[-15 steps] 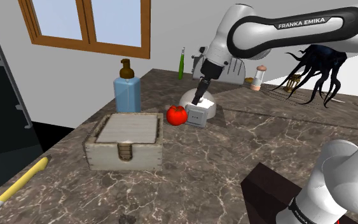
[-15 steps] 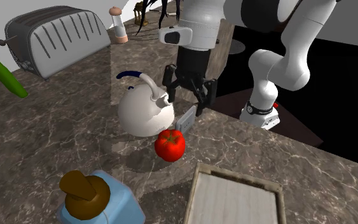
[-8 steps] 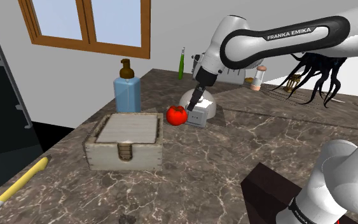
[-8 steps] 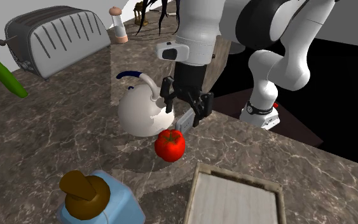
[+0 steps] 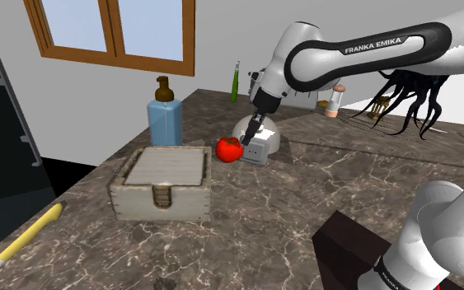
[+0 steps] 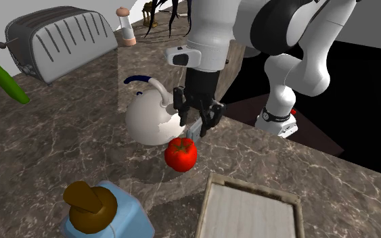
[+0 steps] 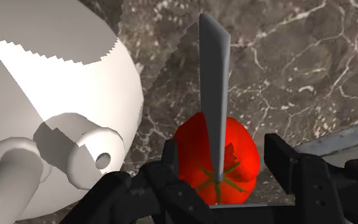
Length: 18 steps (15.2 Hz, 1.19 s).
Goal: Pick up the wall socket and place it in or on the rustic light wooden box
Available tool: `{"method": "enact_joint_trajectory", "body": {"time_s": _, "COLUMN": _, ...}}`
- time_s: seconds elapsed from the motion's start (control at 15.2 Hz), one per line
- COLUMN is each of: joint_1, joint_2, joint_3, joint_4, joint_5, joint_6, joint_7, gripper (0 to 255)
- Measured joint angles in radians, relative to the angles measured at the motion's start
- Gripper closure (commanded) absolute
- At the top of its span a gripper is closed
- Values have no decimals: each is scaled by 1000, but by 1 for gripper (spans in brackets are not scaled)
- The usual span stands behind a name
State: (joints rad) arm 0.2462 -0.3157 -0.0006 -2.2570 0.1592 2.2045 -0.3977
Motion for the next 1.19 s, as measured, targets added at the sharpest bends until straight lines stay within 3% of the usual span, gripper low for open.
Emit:
{"method": "enact_joint_trajectory", "body": {"time_s": 0.66, "joint_1": -1, "joint_2": -1, "joint_3": -1, "joint_4": 1, "joint_5": -1, "joint_6": -7, "joint_7": 1, "gripper": 255}}
{"method": "enact_joint_trajectory", "body": {"time_s": 1.19, "joint_1": -3, "joint_2": -11, "joint_3": -1, "joint_4": 95, "joint_5": -11, "joint_6": -110, "joint_7": 17, "gripper": 255}}
